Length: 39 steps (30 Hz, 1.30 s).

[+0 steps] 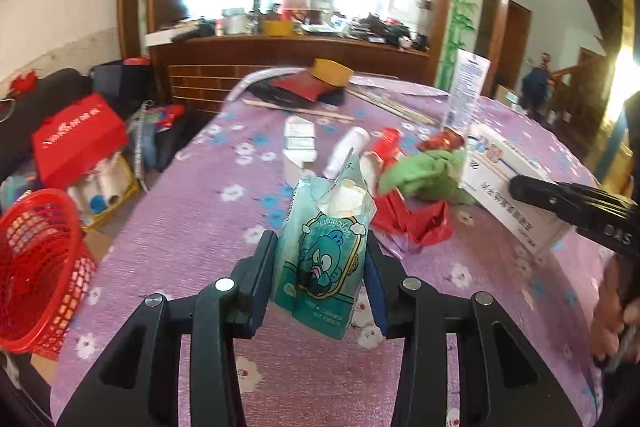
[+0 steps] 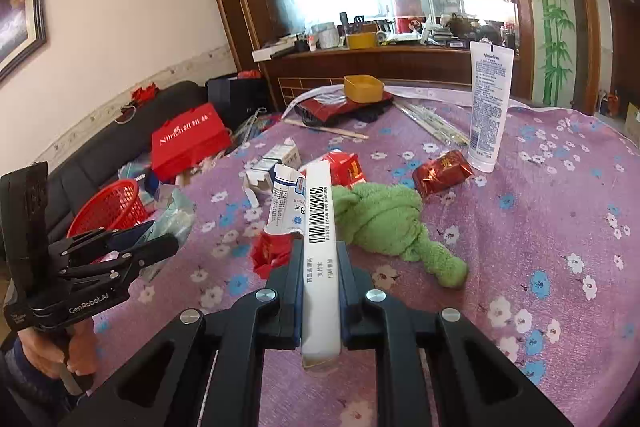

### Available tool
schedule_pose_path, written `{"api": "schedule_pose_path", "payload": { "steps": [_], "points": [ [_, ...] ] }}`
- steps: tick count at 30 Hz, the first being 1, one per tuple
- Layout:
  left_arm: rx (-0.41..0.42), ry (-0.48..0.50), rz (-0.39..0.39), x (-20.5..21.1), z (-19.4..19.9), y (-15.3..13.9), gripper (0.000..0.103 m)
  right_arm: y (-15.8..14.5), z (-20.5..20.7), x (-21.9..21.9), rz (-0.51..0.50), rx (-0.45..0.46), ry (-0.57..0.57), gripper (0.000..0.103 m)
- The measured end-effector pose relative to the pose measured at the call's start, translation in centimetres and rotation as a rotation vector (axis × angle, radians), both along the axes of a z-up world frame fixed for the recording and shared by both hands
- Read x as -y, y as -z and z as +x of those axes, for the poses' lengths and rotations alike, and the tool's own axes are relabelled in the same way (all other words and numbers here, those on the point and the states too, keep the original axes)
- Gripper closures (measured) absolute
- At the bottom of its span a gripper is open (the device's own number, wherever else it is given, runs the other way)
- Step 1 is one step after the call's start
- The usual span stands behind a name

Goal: Collect trash
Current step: 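Lift the white box and teal tissue pack from the table with both tools, then hold the white box in the right tool while the left tool holds the teal pack, turning toward the wastebasket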

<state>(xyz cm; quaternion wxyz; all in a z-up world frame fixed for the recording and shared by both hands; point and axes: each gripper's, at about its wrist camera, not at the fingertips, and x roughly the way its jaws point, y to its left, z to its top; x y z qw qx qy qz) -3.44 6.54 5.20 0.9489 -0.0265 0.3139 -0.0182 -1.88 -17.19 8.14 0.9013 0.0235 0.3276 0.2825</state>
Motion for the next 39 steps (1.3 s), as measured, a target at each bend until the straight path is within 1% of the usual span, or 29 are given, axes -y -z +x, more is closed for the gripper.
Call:
{"api": "schedule_pose_path", "payload": {
  "steps": [3,5,9,15,20,24,27,39],
  "points": [
    [0.002,-0.021,0.021,0.2,-0.1,-0.1,0.063,-0.6,-0.6,0.0,0.034,0.028,0.005,0.089],
    [0.005,-0.029,0.043,0.2,-0.3,-0.2,0.063,-0.9,-0.9,0.0,0.042,0.046,0.015,0.089],
    [0.016,-0.040,0.061,0.2,-0.7,-0.6,0.063,-1.2,-1.0,0.0,0.052,0.058,0.029,0.089],
    [0.060,-0.064,0.104,-0.2,-2.4,-1.5,0.063,-1.6,-0.7,-0.2,0.025,0.037,0.092,0.089],
    [0.081,-0.078,0.141,-0.8,-3.8,-1.7,0.063,-2.3,-2.5,-1.1,0.035,-0.003,0.136,0.089],
    [0.088,-0.087,0.144,-1.3,-4.4,-1.7,0.063,-2.6,-5.0,-2.0,0.066,-0.008,0.148,0.089],
    [0.092,-0.090,0.143,-1.6,-4.7,-1.8,0.063,-2.7,-6.5,-2.8,0.069,0.002,0.145,0.089],
    [0.106,-0.106,0.153,-2.0,-5.7,-2.0,0.063,-2.9,-8.4,-4.8,0.074,0.000,0.123,0.089]
  ]
}}
